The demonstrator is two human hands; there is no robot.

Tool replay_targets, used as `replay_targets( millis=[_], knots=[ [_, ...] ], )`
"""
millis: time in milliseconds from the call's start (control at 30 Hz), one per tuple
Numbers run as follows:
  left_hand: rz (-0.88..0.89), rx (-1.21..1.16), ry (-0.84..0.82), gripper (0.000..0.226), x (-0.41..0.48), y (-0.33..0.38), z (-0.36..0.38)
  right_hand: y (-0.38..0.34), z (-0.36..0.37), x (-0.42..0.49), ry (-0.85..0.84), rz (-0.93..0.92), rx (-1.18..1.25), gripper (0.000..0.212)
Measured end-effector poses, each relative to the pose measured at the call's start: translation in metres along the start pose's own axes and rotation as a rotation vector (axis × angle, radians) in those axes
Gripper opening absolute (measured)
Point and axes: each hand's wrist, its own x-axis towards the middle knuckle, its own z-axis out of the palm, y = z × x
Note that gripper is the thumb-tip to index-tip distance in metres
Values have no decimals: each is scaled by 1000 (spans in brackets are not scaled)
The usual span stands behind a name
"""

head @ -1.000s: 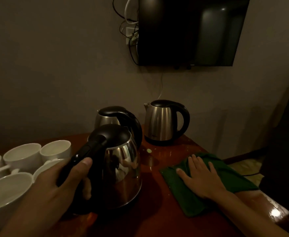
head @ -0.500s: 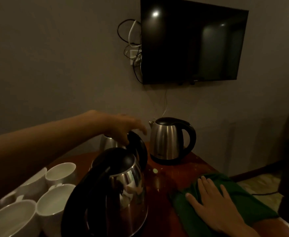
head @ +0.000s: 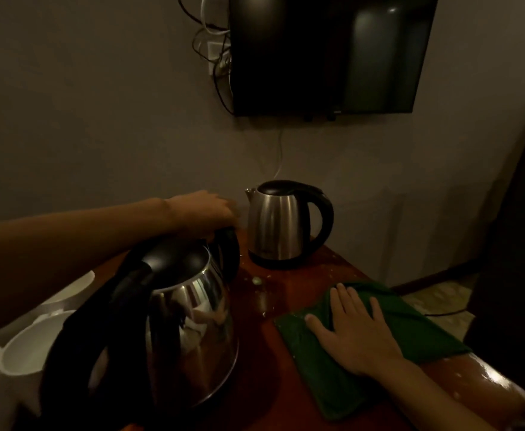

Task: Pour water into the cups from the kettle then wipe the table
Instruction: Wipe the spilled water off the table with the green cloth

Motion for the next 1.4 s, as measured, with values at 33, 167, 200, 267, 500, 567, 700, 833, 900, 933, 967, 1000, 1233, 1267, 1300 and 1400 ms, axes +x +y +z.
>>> replay_targets(
  millis=[33,167,200,267,500,567,700,833,900,933,967,1000,1233,1267,1300,1400],
  knots=[
    [30,6,-2,51,0,-1,0,0,0,0,7,-5,1,94],
    [293,52,259,56,-3,2,1,0,0,0,23,-10,12,94],
    [355,88,305,64,-4,1,4,0,1,0,27,-11,11,94],
    [408,150,362,72,-2,-4,8,1,1,0,28,-12,11,94],
    [496,234,444,37,-4,-25,24,2,1,1,33,-14,3,94],
    [512,256,453,20,-6,-30,28,2,1,1,30,-13,3,94],
    [534,290,449,11,-14,-42,35,1,1,1,25,-10,1,94],
    [514,327,440,18,-24,-48,40,1,0,2,17,-13,2,94],
    [539,306,491,30,-29,-50,41,0,-1,3,8,-11,3,94],
    [528,282,482,24,-32,-50,41,0,-1,3,5,-11,1,94],
    [519,264,453,13,-34,-49,40,-1,-1,4,4,-10,0,94],
    [510,251,427,10,-36,-47,38,-2,-2,4,6,-7,2,94],
    [106,238,-16,43,-51,-60,-4,-5,-1,8,7,4,-1,95],
    [78,187,-55,44,-52,-62,-8,-6,-1,8,8,5,-2,95],
    [67,145,-83,45,-52,-64,-11,-6,-1,8,6,6,0,95],
    [31,72,-144,45,-48,-63,-14,-6,-1,8,5,8,5,95]
  ],
)
